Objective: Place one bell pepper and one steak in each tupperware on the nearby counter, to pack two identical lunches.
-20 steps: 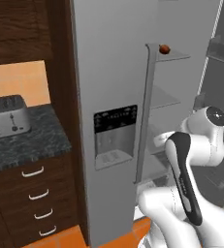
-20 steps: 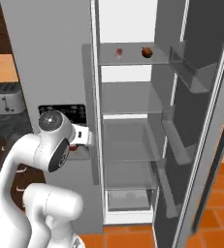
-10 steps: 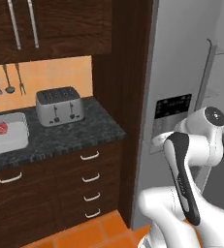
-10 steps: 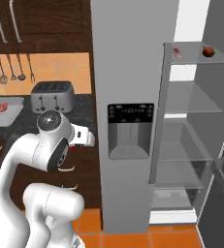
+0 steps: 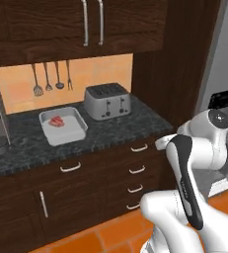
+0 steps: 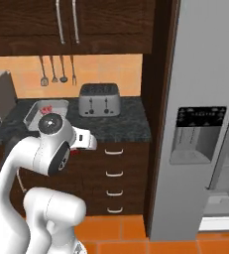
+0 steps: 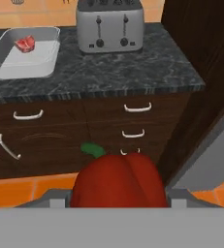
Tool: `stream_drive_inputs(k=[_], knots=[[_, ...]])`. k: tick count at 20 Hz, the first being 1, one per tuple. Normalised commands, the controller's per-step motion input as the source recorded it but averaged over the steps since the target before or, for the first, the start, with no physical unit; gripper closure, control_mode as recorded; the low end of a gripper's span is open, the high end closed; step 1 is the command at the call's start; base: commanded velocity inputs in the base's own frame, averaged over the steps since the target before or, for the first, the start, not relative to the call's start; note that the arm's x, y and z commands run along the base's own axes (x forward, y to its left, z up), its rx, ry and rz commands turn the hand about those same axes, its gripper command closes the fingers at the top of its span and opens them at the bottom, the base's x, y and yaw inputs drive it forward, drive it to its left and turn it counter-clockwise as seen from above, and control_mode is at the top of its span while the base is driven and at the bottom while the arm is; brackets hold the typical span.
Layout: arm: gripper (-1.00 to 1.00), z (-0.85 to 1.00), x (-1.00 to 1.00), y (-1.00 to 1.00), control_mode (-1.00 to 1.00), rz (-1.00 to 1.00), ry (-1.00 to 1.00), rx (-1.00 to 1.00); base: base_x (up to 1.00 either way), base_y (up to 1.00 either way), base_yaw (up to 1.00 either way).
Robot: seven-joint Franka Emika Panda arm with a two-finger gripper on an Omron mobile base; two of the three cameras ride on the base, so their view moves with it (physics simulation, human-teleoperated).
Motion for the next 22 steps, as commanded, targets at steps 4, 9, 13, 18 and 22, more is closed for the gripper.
stream_drive_inputs(k=[4,9,13,18,22], knots=[[1.00,0.00,0.00,0.00,1.00,0.00,0.00,0.00,0.24,1.00,0.00],[1.00,0.00,0.00,0.00,1.00,0.00,0.00,0.00,0.84,0.43,0.00],[1.00,0.00,0.00,0.00,1.00,0.00,0.00,0.00,0.90,0.16,0.00],[1.00,0.00,0.00,0.00,1.00,0.00,0.00,0.00,0.49,0.48,0.00],[1.00,0.00,0.00,0.00,1.00,0.00,0.00,0.00,0.18,0.69,0.03]])
